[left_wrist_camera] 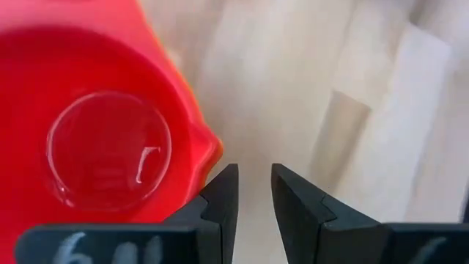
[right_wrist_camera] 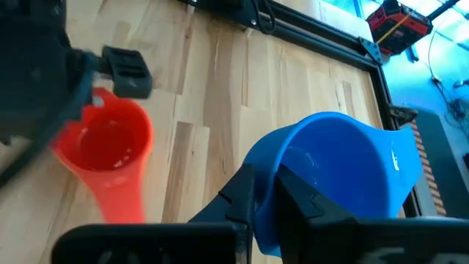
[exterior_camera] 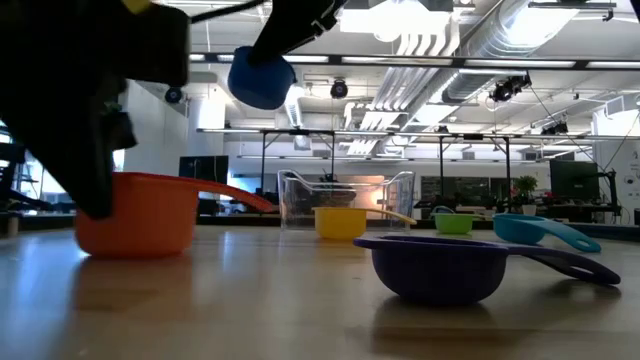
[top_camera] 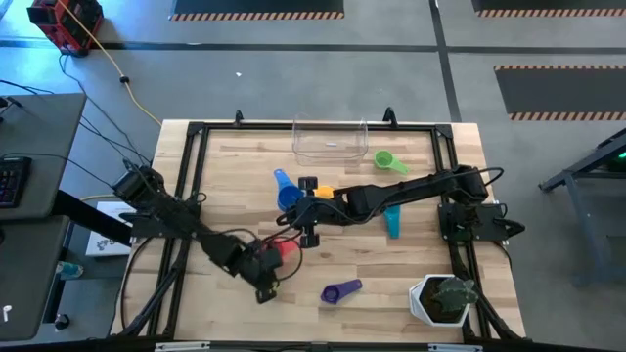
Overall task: Nest measuring cups in basket
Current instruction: Stack the blue measuring cup into the red measuring cup
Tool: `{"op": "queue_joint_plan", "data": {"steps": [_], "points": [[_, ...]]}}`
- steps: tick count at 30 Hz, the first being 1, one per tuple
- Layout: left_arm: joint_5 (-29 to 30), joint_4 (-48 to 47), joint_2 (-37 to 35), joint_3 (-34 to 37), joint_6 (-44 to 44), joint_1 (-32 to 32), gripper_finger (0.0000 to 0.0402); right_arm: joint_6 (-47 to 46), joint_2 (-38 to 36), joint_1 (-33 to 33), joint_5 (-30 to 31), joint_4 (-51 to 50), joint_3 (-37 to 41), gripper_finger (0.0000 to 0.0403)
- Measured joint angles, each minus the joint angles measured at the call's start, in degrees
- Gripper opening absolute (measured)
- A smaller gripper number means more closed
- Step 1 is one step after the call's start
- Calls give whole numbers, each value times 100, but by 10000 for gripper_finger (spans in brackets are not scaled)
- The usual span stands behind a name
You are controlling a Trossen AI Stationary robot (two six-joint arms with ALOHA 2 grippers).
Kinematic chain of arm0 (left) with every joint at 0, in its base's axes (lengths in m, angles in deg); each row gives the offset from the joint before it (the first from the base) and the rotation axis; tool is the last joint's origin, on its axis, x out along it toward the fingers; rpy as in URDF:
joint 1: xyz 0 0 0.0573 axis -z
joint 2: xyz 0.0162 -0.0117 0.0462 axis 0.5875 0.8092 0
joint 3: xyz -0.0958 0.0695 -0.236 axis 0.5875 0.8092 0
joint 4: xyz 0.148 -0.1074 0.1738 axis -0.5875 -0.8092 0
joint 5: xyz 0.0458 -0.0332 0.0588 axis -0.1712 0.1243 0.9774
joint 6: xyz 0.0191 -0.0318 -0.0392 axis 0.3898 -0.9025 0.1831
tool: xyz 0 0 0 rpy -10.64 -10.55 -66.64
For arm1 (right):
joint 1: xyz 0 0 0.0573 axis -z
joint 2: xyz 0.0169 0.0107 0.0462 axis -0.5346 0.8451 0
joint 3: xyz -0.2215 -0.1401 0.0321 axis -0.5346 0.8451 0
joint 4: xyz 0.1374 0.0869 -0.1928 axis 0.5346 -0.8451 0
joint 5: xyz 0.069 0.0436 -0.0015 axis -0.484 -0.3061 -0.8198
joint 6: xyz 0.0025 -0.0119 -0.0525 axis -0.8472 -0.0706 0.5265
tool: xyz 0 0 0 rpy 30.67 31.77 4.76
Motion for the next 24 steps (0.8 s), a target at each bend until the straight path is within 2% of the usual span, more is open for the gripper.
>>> {"op": "queue_joint_plan", "data": {"steps": [4,8,17,24], "points": [[10,4,0,0,416,-277,74,-259,2,45,22,-82,0,16],[10,4,-2,0,665,-293,74,-633,3,70,22,-170,0,16],[-18,-133,-132,-7,456,319,74,-1529,7,21,114,-102,0,16],[-18,-806,-433,-7,-45,924,74,-2503,7,-191,203,3,0,16]]}}
